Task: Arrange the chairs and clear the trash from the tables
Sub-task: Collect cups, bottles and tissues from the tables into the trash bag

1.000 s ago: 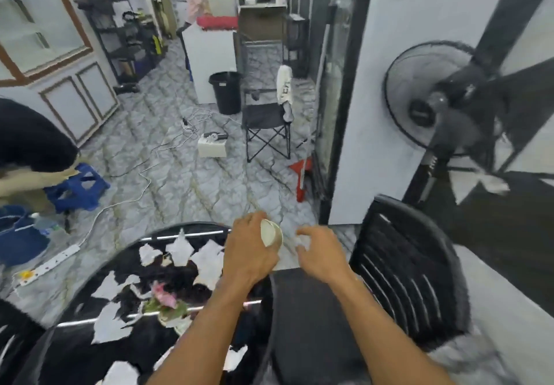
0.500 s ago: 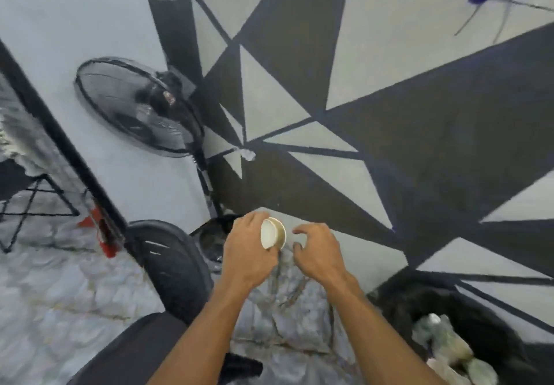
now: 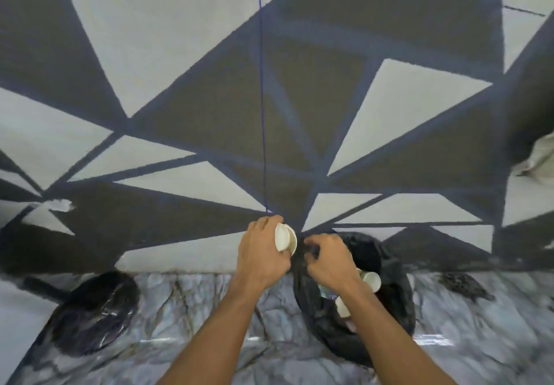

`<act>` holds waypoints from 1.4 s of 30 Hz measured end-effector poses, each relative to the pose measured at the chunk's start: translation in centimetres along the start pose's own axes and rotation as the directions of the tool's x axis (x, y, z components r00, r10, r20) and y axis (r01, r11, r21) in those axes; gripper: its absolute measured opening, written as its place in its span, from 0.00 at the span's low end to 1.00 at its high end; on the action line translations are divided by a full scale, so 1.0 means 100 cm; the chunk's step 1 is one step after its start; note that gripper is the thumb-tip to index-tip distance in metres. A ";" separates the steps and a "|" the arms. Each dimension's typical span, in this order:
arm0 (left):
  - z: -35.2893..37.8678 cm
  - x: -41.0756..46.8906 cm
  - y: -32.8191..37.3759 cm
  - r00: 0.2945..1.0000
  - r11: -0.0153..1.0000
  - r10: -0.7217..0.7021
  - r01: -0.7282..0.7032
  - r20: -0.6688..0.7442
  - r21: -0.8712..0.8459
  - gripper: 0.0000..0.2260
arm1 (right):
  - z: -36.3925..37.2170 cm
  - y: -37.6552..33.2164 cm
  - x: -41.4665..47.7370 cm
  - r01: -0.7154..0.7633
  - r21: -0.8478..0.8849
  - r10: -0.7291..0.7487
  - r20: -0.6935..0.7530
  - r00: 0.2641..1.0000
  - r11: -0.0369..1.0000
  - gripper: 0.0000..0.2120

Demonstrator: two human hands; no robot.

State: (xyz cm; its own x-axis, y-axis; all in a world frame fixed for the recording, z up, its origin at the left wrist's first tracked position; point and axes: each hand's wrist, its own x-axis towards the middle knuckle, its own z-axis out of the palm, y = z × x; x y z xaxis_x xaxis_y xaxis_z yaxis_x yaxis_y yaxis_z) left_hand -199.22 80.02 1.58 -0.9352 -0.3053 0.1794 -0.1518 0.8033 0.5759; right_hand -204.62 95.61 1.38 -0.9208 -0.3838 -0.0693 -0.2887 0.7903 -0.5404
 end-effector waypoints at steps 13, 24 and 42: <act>0.173 0.085 0.075 0.922 0.998 0.046 -0.058 0.384 0.021 0.30 | -0.044 0.193 0.051 -0.371 0.162 0.377 -0.008 0.926 0.914 0.10; 0.295 0.159 0.129 0.863 1.000 -0.003 0.005 0.505 -0.002 0.39 | -0.054 0.312 0.095 -0.488 0.162 0.485 0.065 0.872 0.857 0.12; 0.218 0.094 0.040 0.922 0.973 -0.232 0.218 0.310 0.080 0.23 | 0.011 0.195 0.138 -0.124 0.150 0.074 0.304 0.950 0.981 0.14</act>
State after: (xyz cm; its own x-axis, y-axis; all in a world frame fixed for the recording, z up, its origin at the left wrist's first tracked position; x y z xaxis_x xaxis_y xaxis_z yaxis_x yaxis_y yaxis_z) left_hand -215.57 91.54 -11.78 -0.9262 -0.3094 -0.2154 -0.3770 0.7558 0.5354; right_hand -222.63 105.16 -11.06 -0.8163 -0.4514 -0.3604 -0.1295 0.7510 -0.6474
